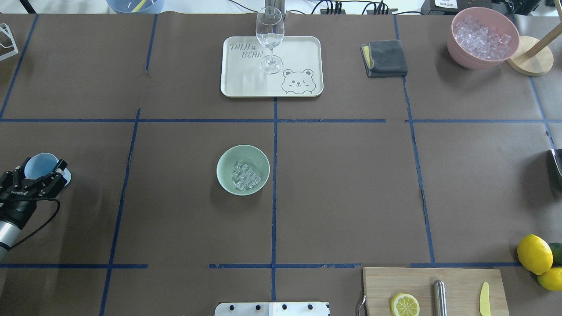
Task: Pour ice into bowl
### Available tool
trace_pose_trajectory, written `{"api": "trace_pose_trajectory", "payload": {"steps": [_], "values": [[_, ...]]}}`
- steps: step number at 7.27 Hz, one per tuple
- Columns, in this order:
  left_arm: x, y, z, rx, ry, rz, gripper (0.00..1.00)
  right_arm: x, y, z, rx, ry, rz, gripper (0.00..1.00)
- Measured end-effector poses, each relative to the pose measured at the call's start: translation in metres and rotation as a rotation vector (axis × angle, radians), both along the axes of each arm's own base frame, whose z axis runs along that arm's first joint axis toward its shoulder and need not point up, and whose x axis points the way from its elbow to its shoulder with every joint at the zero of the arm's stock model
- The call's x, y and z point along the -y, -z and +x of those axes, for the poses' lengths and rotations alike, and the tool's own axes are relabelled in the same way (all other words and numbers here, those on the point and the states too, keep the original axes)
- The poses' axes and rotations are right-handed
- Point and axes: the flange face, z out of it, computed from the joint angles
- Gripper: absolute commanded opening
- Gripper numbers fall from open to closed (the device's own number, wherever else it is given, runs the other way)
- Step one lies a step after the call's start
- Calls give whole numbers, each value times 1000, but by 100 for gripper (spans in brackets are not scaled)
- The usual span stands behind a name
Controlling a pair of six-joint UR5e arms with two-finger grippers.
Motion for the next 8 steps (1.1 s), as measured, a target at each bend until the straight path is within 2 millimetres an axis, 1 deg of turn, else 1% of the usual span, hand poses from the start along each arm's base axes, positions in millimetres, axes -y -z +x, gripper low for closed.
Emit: {"api": "trace_pose_trajectory", "payload": {"steps": [3,5,6,7,8], "values": [[-5,14,-23,23,13,106,100,0,1,0,0,-2,0,100],[-5,34,-28,50,-43,172,100,0,2,0,0,-2,1,100],[2,40,-35,76,-87,198,100,0,2,0,0,-2,2,100],[17,43,-47,124,-127,221,100,0,2,0,0,-2,2,100],[37,48,-62,194,-173,231,100,0,3,0,0,-2,3,100]]}}
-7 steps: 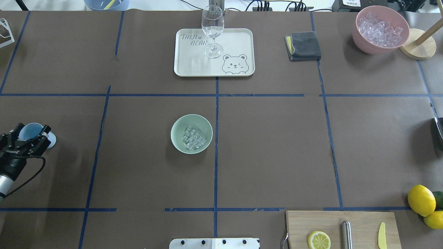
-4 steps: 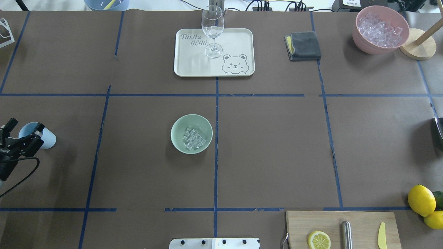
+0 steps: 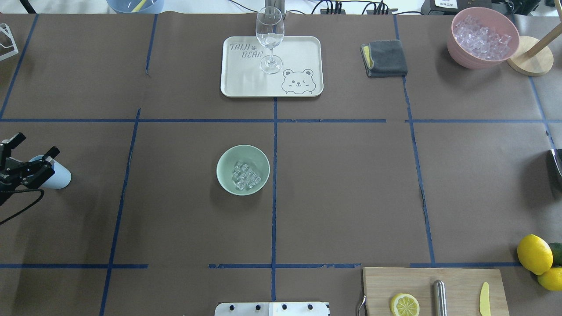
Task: Pour ice into bowl
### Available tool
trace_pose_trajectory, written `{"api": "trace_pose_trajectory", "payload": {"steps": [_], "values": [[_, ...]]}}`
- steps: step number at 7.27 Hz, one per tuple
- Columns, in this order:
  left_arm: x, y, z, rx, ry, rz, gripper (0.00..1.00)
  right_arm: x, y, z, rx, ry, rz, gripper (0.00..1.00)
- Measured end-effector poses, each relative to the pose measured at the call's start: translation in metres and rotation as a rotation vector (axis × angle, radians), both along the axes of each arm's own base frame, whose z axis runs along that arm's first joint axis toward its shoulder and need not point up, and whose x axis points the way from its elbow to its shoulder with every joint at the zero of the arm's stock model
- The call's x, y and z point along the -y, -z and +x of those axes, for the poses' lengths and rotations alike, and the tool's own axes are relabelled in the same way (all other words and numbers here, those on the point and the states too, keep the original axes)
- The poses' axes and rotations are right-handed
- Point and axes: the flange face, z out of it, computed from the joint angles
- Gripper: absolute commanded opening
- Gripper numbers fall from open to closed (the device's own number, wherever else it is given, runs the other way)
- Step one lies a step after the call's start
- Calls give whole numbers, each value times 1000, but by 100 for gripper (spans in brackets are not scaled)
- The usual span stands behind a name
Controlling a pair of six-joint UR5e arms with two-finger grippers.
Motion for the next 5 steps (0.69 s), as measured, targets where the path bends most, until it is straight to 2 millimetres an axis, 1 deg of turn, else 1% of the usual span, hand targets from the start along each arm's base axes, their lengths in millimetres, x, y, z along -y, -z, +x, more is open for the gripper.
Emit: {"api": "trace_pose_trajectory", "payload": {"steps": [2,3,4,5], "values": [[46,12,-36,190,-95,-42,100,0,1,0,0,0,1,100],[70,21,-59,303,-130,-87,100,0,1,0,0,0,3,100],[95,30,-93,427,-159,-138,100,0,2,0,0,0,4,100],[117,38,-133,501,-190,-208,100,0,3,0,0,0,6,100]]}}
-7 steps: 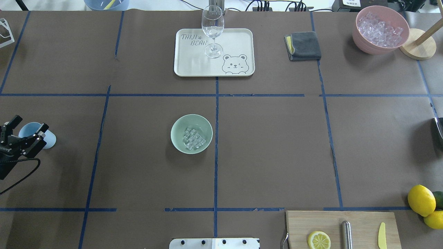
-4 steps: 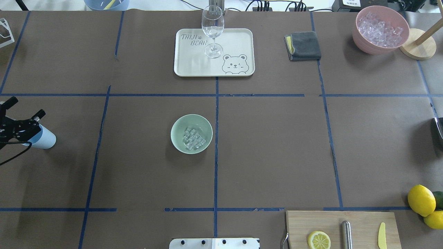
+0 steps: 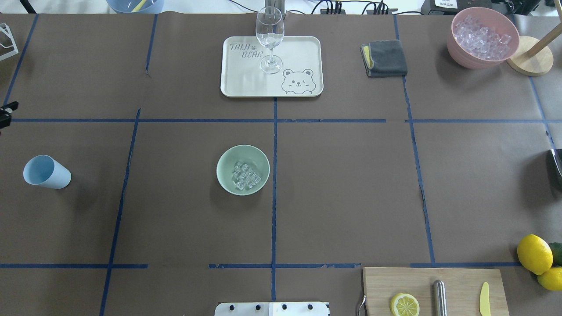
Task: Pour ice into bowl
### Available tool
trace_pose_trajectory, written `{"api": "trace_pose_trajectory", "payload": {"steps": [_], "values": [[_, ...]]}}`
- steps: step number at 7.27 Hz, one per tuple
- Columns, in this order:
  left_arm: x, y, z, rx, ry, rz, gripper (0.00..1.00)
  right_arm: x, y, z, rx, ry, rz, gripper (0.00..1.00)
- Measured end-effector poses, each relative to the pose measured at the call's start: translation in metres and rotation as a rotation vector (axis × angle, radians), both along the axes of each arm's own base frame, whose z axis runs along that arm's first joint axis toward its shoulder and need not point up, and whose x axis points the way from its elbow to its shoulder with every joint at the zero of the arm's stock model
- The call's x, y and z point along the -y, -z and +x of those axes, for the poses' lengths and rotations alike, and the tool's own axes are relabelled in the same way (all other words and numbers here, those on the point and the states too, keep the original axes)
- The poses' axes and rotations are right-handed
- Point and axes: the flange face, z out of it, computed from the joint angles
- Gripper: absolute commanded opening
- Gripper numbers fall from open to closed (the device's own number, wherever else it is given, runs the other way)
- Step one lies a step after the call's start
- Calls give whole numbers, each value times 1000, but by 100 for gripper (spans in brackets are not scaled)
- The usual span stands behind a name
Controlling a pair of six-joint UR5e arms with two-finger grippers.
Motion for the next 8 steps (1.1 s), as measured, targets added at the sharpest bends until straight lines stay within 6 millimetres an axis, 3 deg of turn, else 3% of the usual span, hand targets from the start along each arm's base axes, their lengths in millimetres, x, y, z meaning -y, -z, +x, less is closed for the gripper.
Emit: {"api": "trace_pose_trajectory", "payload": {"steps": [2,3,4,6,8], "values": [[49,14,-84,84,-63,-175,100,1,4,0,0,0,9,100],[64,13,-123,129,-91,-269,100,1,7,0,2,0,15,100],[69,0,-147,151,-109,-398,100,1,11,0,4,0,22,100],[70,-34,-169,127,-137,-700,100,2,20,-1,10,1,39,100],[50,-64,-180,-40,-199,-904,100,1,41,-5,43,6,69,100]]}}
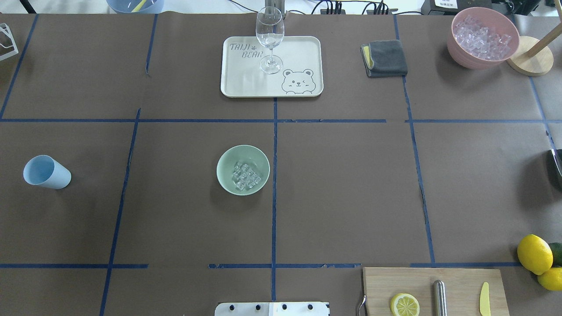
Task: Pour ice into bowl
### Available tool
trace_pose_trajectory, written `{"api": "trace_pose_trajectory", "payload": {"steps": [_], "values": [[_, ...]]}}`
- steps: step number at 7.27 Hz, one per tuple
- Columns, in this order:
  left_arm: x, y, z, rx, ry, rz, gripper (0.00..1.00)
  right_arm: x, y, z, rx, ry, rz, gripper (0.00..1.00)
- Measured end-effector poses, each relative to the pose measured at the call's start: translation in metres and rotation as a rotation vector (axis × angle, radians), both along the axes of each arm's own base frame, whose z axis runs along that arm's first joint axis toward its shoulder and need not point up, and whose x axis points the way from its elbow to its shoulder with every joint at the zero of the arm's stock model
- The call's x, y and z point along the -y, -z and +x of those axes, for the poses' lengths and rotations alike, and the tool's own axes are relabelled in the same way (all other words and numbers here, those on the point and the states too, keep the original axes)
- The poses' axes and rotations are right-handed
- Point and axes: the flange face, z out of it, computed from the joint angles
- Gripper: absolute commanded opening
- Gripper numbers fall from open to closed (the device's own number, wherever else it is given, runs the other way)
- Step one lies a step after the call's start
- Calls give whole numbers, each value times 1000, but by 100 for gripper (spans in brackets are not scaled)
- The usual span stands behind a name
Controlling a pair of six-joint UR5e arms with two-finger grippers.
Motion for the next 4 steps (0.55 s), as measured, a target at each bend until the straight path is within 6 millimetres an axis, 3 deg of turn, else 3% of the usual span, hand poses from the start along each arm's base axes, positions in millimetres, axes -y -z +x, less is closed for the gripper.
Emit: {"api": "trace_pose_trajectory", "payload": {"steps": [2,4], "values": [[-30,-24,-11,-78,29,-86,100,-1,42,-24,85,43,63,100],[-39,-31,-13,-106,38,-110,100,-1,91,-70,134,113,157,100]]}}
